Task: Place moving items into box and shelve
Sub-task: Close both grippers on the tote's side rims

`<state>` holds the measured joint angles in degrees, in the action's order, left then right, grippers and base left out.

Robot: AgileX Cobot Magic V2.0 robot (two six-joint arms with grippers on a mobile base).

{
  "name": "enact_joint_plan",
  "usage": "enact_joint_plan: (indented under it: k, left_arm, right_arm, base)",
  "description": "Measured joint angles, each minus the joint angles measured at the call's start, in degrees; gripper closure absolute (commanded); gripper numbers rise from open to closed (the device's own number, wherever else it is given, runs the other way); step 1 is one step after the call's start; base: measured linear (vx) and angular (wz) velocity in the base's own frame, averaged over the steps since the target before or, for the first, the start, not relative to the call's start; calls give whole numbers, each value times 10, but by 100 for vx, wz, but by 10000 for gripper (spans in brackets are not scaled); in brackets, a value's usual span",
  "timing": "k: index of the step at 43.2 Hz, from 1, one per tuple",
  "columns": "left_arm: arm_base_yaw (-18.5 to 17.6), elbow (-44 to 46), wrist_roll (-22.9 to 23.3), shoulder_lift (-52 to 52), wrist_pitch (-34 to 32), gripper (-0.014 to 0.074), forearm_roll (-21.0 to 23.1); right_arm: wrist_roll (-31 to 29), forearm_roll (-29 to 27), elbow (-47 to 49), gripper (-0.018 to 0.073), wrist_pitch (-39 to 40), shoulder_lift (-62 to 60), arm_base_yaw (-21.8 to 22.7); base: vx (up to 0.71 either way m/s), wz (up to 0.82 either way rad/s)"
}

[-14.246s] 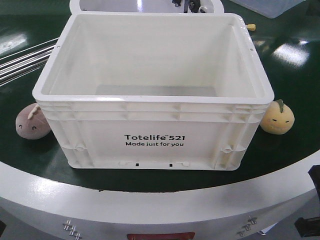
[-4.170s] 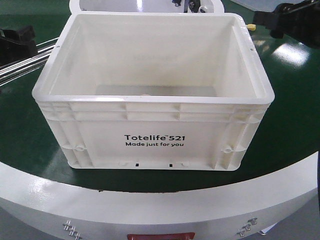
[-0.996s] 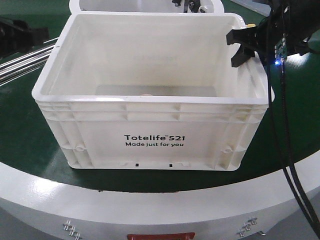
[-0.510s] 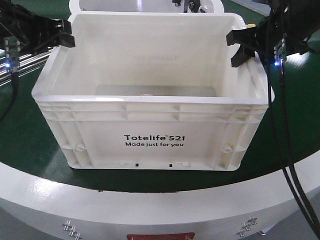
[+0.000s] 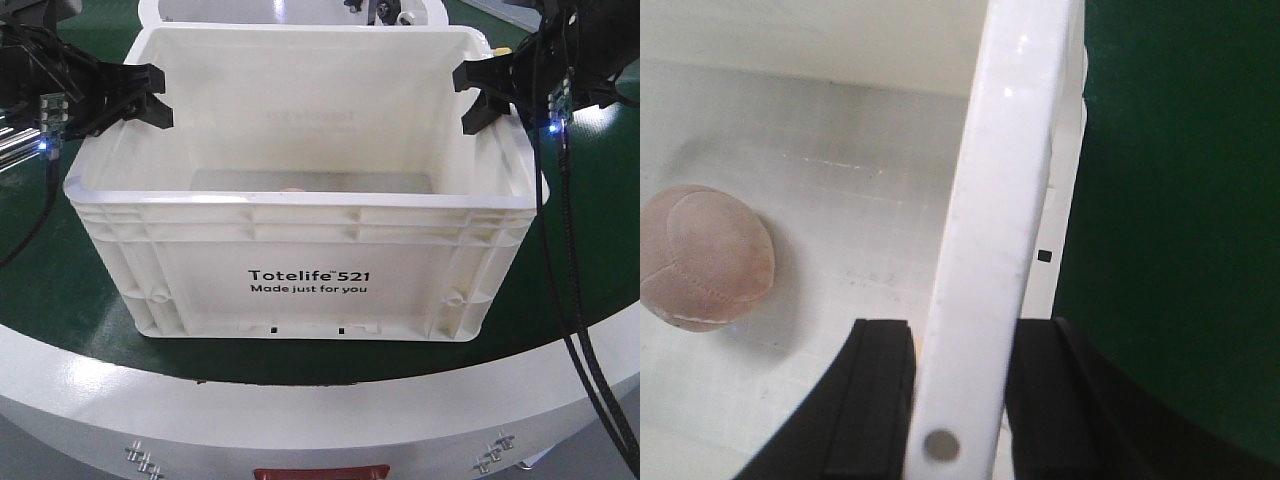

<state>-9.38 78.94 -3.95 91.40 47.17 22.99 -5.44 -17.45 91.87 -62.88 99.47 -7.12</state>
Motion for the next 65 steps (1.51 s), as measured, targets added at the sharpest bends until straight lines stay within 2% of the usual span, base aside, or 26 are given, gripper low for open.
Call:
enact_joint_plan:
  k: [9, 28, 33, 38, 39, 40, 65]
  left_arm:
    - [4, 44, 0, 4, 41, 125, -8]
    - [4, 49, 0, 32, 62, 127, -8]
    - [4, 50, 0, 32, 63, 165, -8]
    - [5, 50, 3, 32, 63, 280, -10]
    - [5, 50, 4, 32, 63, 606, -11]
    - [7, 50, -1, 33, 64, 606, -22]
    - [7, 50, -13, 28, 68, 603, -19]
  right_arm:
    - [-2, 0, 0, 564, 0, 0, 0]
    - [-4, 0, 0, 564, 0, 0, 0]
    - [-4, 0, 0, 564, 0, 0, 0]
    - [-4, 0, 0, 564, 0, 0, 0]
    - [-4, 0, 0, 564, -1, 0, 0]
    - [-6, 0, 0, 564, 0, 0, 0]
    - [-8, -4, 0, 564, 0, -3, 0]
  base:
    - [0, 0]
    - [0, 0]
    - [0, 0]
    - [0, 0]
    - [0, 0]
    - [0, 0]
    - [0, 0]
